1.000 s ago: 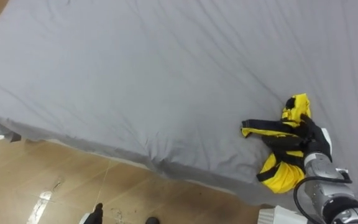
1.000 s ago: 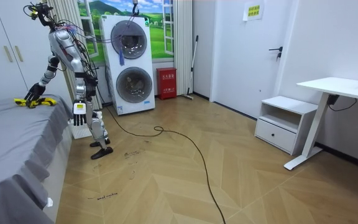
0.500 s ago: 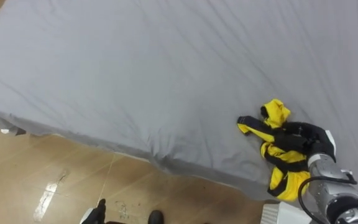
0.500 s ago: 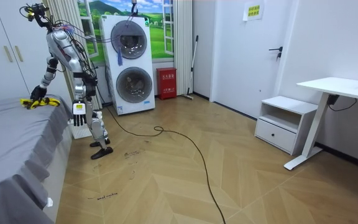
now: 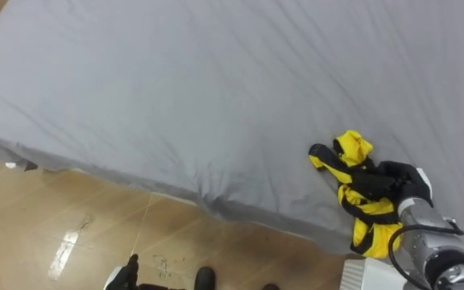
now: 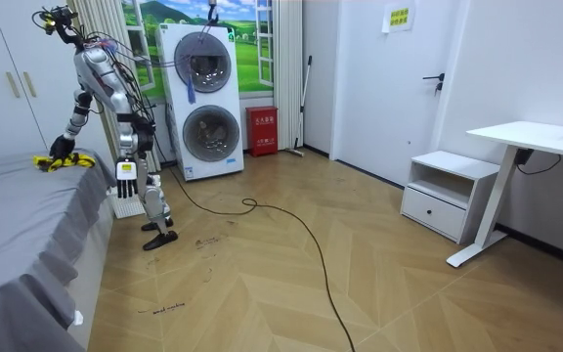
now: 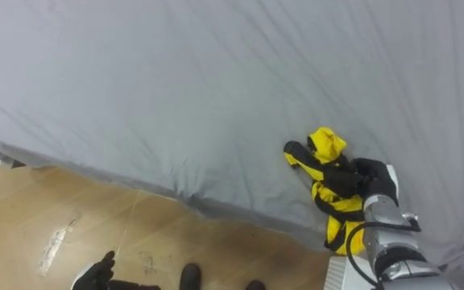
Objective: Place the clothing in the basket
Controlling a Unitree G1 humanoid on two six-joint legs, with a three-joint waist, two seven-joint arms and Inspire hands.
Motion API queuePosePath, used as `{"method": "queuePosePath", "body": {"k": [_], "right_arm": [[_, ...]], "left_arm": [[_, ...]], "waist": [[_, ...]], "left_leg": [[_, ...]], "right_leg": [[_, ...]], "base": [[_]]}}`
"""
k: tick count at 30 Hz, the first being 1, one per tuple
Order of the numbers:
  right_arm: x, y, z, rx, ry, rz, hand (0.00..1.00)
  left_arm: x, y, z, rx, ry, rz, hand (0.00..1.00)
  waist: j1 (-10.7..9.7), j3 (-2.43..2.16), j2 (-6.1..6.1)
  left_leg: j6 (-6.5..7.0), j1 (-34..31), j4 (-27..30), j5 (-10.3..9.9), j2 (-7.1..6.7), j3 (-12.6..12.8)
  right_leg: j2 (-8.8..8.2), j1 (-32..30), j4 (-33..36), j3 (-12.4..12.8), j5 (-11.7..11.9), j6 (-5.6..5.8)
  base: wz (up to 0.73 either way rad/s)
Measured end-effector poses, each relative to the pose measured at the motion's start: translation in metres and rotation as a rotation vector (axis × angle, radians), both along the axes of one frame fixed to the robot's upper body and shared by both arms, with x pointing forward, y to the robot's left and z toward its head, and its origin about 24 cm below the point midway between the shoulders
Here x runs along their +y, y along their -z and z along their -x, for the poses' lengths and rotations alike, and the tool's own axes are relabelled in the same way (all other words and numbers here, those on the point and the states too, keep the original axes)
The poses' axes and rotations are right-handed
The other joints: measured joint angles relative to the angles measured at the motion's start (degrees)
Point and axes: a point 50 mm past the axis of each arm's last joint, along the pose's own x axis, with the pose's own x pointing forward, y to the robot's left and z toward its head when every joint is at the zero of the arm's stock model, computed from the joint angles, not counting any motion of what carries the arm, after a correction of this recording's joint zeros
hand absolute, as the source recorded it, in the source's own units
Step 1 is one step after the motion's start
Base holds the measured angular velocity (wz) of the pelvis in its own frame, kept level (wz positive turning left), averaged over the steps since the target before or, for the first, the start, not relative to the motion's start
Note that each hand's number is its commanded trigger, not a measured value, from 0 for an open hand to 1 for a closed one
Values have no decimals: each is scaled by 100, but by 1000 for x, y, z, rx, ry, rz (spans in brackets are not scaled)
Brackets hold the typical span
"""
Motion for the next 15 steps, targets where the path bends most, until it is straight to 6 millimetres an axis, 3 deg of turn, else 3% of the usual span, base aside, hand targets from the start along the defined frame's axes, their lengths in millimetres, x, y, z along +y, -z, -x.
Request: {"method": "queuePosePath", "body": {"k": [10,15], "right_arm": [[-9,-11,-7,-60,63,-72,100],[1,-39,-28,-225,7,-100,100]], "left_arm": [[3,-1,-1,-3,-2,-6,0],[7,1,6,-2,-38,-4,0]], "waist": [[-37,-12,48],[-339,-28,20]], "left_leg": [[16,60,-9,9,-2,103],[16,346,-92,9,-24,237]], "right_leg": [[-37,-16,51,133,0,1],[-37,190,52,235,-8,16]], "base": [[-4],[-10]]}}
